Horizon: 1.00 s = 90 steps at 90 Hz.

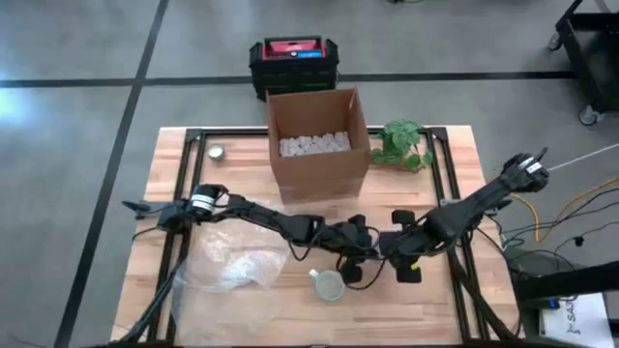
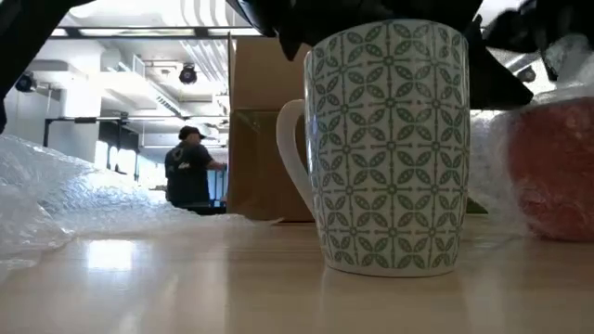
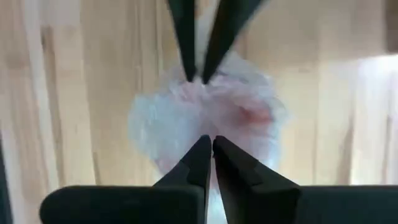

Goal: Wrap mug
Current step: Wrap the orange mug in bubble wrap

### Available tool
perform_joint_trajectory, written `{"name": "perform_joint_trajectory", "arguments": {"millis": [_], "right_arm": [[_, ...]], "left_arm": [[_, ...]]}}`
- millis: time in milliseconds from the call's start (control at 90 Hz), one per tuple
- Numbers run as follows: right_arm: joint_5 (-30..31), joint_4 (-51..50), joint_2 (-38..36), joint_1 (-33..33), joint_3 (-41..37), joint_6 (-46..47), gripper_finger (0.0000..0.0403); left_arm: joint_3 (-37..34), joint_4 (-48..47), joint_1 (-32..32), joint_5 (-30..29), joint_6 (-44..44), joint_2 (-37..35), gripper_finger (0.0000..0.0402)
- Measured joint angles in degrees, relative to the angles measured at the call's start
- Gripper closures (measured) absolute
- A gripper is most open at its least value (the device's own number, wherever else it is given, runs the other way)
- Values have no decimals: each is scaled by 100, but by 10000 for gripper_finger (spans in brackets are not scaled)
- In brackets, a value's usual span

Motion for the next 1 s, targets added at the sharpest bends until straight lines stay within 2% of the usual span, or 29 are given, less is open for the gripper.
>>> {"name": "perform_joint_trajectory", "arguments": {"millis": [144,267,356,522,756,867,1000], "right_arm": [[-327,250,-261,122,-55,-5,396],[-354,711,-215,308,-226,-272,396],[-348,1102,-25,306,-464,-391,396],[-41,1138,426,152,-872,-303,396],[5,1440,992,29,-1292,-289,396],[5,1572,1213,18,-1253,-433,396],[-4,999,1262,24,-860,-598,396]], "left_arm": [[0,-4,0,2,0,0,381],[0,-6,0,1,0,0,381],[0,-7,0,2,0,0,381],[0,-3,0,8,0,0,381],[0,17,0,21,0,0,381],[0,13,-7,22,2,0,381],[0,-17,-5,20,2,0,381]]}}
